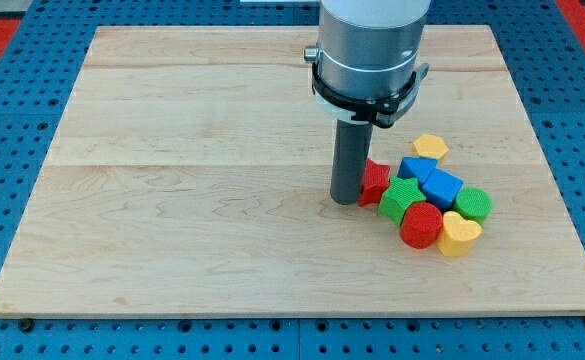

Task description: Move your arm to the bottom right of the board

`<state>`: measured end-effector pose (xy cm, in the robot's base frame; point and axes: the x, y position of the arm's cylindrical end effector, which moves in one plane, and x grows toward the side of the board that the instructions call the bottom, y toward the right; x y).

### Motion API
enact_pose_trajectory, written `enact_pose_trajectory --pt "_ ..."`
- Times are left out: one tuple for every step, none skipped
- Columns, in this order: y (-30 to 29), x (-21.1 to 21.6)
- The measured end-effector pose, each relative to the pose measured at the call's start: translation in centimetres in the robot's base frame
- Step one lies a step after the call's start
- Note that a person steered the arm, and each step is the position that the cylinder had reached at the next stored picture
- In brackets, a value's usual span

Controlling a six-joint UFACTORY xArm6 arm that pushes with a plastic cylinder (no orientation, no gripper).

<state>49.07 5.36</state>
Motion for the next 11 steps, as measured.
enact_pose_trajectory --pt "2.7 -0.1" --pt "0.3 1.2" --pt "-2.8 6.2" --pt "1.7 12.4" --pt "5.4 12.8" --pt "6.5 12.7" --pt "6.8 12.7" --pt "9.6 12.4" --pt "16.0 10.8" --pt "16.7 8.3" --pt "17.4 4.6"
